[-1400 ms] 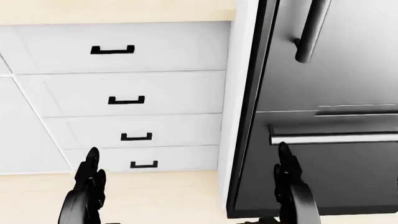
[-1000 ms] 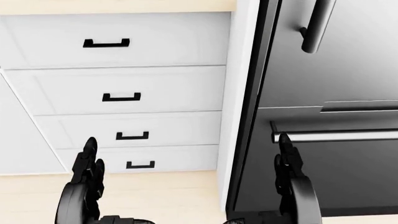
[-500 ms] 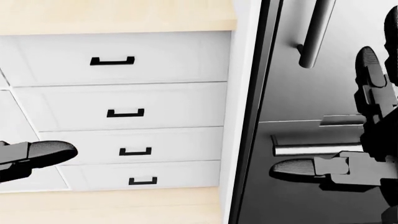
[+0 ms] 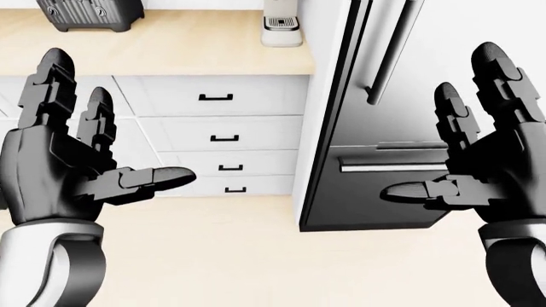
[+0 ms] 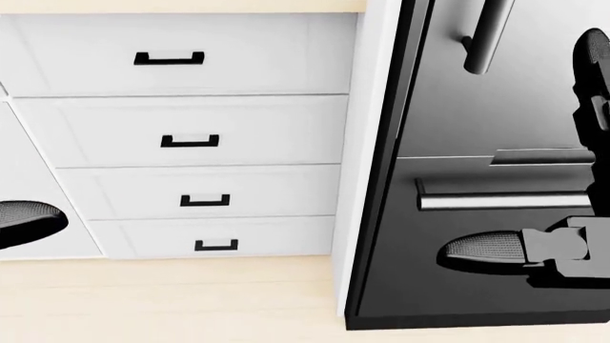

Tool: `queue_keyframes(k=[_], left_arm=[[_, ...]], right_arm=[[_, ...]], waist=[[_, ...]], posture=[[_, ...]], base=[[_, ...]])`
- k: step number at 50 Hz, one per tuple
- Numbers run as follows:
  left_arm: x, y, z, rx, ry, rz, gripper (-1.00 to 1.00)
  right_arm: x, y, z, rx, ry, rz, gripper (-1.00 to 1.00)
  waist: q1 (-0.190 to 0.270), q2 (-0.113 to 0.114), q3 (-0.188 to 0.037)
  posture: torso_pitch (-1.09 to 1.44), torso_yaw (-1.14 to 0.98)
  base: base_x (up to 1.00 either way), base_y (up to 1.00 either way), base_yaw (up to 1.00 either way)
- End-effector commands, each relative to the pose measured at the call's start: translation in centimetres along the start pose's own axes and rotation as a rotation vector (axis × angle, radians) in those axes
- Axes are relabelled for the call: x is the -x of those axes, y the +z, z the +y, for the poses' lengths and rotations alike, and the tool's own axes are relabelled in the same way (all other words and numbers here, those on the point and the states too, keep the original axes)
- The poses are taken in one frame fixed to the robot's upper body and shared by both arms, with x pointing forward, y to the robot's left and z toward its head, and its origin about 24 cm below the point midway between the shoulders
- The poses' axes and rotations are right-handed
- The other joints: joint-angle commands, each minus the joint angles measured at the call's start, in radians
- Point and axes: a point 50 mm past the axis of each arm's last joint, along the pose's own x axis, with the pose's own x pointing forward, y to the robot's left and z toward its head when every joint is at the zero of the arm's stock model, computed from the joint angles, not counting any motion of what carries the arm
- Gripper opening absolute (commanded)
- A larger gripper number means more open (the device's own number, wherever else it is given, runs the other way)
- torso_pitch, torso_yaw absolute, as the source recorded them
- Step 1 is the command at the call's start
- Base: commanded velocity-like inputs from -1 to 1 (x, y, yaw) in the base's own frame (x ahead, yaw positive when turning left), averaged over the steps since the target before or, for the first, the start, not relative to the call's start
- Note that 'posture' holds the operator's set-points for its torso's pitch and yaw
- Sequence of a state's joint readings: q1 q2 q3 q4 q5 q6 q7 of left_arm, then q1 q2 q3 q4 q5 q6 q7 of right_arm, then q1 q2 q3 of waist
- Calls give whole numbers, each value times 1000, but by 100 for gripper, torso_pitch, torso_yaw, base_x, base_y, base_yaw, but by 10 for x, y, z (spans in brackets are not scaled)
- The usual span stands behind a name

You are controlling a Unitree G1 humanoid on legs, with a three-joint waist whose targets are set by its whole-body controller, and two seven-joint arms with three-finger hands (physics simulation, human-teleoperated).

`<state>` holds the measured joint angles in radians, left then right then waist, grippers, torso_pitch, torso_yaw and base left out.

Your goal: Navigate to the stove.

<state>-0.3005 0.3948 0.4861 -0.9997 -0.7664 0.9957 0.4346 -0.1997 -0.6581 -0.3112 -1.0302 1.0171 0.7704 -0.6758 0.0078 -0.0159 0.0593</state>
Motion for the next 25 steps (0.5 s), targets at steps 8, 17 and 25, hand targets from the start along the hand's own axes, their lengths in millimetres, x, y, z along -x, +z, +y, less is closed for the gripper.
queue_keyframes(k=[8, 17, 25], left_arm=[[2, 9, -1, -4, -8, -65, 100], [4, 6, -2, 24, -17, -47, 100], [3, 5, -2, 5, -11, -56, 100]], right_arm=[[1, 11, -1, 19, -3, -84, 100], [2, 6, -1, 15, -2, -79, 100], [2, 4, -1, 13, -3, -78, 100]], waist=[[-4, 7, -42], [-16, -27, -45], [-12, 83, -38]], posture=[[0, 0], [0, 0], [0, 0]], base=[[0, 1, 0], [0, 39, 0], [0, 54, 0]])
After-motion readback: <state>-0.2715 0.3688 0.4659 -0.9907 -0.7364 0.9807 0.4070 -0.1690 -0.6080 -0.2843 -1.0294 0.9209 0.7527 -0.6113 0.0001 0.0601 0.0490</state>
